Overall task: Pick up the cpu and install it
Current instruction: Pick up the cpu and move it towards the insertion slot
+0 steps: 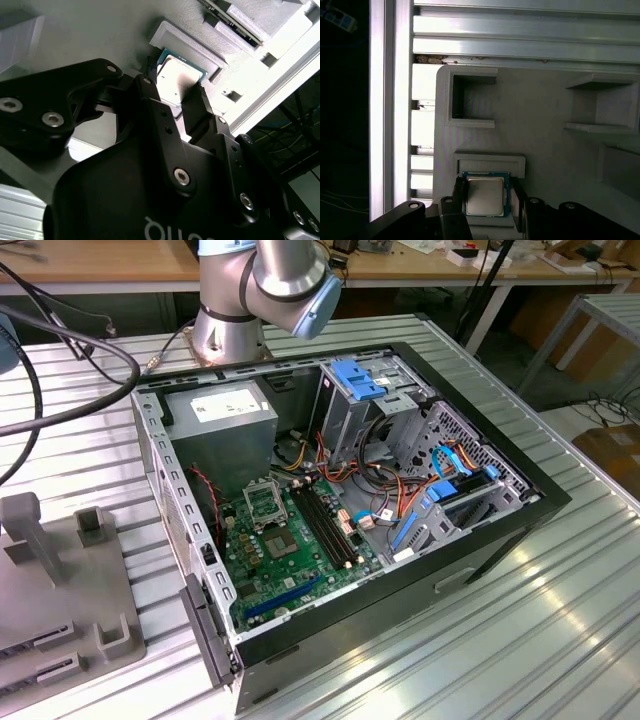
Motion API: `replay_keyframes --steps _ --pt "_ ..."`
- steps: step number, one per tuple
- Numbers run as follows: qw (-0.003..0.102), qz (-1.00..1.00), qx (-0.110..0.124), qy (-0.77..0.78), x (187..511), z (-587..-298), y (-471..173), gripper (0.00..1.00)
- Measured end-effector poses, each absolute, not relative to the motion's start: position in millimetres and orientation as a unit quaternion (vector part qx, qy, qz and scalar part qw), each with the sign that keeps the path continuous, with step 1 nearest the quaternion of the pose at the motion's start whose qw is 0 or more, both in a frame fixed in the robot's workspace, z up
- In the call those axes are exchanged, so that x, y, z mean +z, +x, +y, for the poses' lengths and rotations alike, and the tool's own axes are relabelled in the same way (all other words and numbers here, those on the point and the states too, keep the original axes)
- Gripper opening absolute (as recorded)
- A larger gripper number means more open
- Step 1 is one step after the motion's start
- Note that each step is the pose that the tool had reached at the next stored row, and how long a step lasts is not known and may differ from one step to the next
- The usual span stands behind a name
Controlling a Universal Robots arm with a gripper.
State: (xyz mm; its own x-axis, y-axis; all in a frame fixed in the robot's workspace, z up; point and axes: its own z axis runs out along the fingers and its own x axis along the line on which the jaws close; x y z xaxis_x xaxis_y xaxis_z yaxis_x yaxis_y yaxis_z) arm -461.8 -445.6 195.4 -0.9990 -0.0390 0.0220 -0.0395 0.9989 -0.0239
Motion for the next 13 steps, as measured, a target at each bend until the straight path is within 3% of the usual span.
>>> replay_keyframes --steps 1,2,13 --pt "0.011 -1.0 0.012 0.02 195.3 -445.6 -461.8 0.48" --pt "0.011 -1.0 0.012 0.02 194.8 -445.6 -461.7 0.55" --pt "0.008 -0.999 0.012 0.029 193.7 -445.7 -464.1 0.55"
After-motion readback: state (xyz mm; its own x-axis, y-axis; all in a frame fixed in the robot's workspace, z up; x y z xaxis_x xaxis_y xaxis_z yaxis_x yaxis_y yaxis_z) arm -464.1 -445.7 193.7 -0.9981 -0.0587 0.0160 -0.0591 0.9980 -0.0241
